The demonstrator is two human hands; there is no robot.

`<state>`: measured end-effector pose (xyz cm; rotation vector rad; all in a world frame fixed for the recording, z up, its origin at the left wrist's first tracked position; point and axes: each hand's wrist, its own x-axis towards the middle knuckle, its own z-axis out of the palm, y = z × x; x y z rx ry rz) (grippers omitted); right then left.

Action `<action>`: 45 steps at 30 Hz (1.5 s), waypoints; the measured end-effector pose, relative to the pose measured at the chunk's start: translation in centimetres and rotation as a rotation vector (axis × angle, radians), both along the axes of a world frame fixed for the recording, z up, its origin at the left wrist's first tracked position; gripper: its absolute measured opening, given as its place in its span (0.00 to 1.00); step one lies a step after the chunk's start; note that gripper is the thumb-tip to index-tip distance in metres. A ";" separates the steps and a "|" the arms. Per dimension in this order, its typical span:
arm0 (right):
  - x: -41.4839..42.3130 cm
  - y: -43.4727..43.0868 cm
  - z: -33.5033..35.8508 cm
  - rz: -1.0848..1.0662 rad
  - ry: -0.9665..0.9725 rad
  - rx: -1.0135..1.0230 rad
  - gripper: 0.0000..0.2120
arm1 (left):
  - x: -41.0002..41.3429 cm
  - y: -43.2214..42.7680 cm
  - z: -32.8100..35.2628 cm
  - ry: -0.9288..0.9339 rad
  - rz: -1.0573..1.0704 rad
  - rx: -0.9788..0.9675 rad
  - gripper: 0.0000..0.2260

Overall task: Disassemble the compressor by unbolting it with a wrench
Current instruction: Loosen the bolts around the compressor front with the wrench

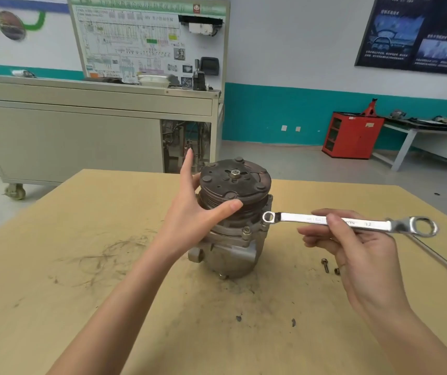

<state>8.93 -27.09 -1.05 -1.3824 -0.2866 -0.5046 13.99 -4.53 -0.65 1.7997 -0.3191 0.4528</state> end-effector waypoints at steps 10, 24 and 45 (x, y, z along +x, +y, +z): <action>0.1 2.3 -0.7 -0.179 0.049 0.174 0.10 | 0.3 -1.1 -0.9 -0.003 0.033 -0.003 0.56; 0.4 1.9 -0.8 -0.091 0.059 0.252 0.10 | -0.8 -3.4 -1.2 -0.060 0.286 -0.012 0.53; 1.9 1.4 -2.9 -0.658 -1.092 -0.952 0.11 | -1.5 -5.1 -1.2 -0.062 0.395 0.057 0.53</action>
